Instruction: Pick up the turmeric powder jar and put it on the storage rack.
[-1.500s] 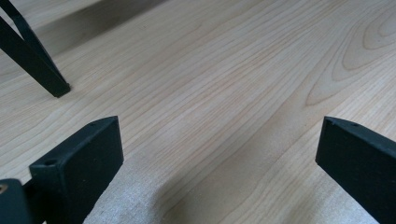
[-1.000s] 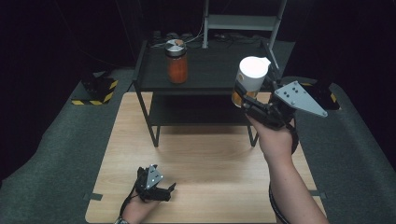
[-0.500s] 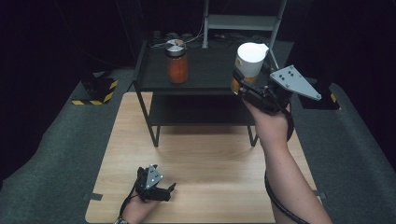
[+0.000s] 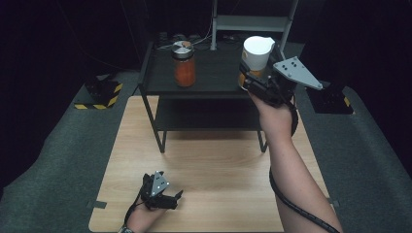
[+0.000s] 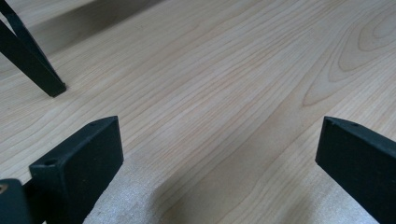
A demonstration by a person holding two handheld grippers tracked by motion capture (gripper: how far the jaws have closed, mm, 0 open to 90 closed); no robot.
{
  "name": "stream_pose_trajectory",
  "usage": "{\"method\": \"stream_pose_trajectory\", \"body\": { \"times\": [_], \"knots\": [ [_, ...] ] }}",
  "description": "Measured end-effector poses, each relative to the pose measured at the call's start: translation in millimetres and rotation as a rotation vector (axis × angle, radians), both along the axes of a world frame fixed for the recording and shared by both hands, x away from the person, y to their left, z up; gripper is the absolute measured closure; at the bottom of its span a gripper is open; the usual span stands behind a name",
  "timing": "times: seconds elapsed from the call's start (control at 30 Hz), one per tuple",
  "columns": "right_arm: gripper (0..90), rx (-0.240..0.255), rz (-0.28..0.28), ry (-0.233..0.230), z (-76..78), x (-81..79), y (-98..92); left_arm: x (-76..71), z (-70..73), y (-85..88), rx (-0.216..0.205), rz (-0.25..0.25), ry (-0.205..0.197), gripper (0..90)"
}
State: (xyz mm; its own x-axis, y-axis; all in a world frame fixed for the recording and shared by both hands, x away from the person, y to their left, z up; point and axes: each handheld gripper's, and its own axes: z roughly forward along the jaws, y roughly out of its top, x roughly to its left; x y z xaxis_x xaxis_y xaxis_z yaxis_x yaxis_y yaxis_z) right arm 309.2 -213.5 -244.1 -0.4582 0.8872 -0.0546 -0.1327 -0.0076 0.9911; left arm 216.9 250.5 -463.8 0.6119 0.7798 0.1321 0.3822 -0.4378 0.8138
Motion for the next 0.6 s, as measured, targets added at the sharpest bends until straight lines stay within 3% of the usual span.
{"method": "stream_pose_trajectory", "body": {
  "times": [0.6],
  "knots": [
    [30.1,-0.015,-0.011,0.031,2.8,23.3,10.9,1.0,0.0,1.3,-0.007,-0.002,0.004,0.9]
  ]
}}
